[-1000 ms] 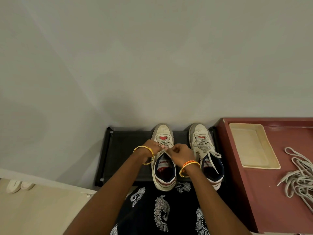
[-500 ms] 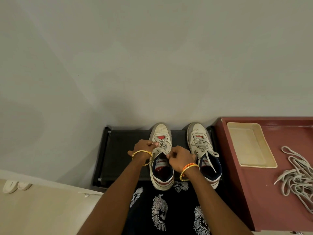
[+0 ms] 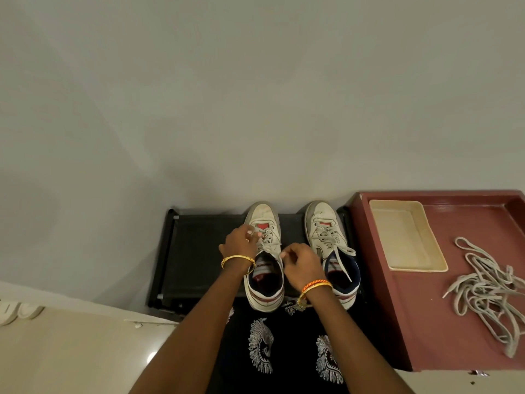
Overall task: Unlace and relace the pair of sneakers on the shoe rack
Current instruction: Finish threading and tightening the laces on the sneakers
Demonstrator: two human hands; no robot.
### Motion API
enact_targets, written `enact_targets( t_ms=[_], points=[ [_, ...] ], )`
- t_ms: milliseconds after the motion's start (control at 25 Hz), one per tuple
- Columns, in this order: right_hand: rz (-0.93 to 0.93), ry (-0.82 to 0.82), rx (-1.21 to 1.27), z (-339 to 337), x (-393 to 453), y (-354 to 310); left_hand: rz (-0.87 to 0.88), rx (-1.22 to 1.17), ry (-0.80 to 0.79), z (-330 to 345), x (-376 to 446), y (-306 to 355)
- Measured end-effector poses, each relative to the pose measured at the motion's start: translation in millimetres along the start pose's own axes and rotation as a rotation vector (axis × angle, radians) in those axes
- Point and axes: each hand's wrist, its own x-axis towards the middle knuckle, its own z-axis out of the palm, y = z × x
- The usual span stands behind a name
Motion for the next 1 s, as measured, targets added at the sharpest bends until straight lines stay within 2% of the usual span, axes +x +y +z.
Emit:
enact_targets(
  t_ms=[80, 160, 240, 280, 360, 480, 600, 680, 880, 1000],
  points=[
    [0.052, 0.157, -0.04, -25, -3, 11, 0.154, 0.053, 0.148, -6, -20, -3],
    [0.165, 0.239, -0.361, -49, -10, 29, 0.357, 0.223, 0.237, -3, -50, -7],
    [0.327, 0.034, -0.673, -61, -19, 45, 0.442, 0.427, 0.247, 9, -80, -10],
    [0.387, -0.106, -0.728, -59, -19, 53, 0.429, 0.515, 0.213, 15, -89, -13],
    [0.418, -0.255, -0.7, -46, -16, 69, 0.336, 0.632, 0.069, 25, -97, -18],
    [0.296, -0.161, -0.557, -30, -17, 83, 0.254, 0.633, -0.019, 35, -102, -23],
    [0.215, -0.064, -0.511, -17, -26, 78, 0.277, 0.446, 0.072, 40, -102, -23],
    [0.176, -0.042, -0.451, -5, -31, 70, 0.256, 0.371, -0.076, 38, -100, -29],
    [0.139, -0.137, -0.444, 8, -32, 57, 0.064, 0.366, -0.29, 16, -93, -14],
    [0.142, -0.184, -0.439, 8, -33, 60, 0.073, 0.392, -0.327, 12, -91, -10]
  ],
)
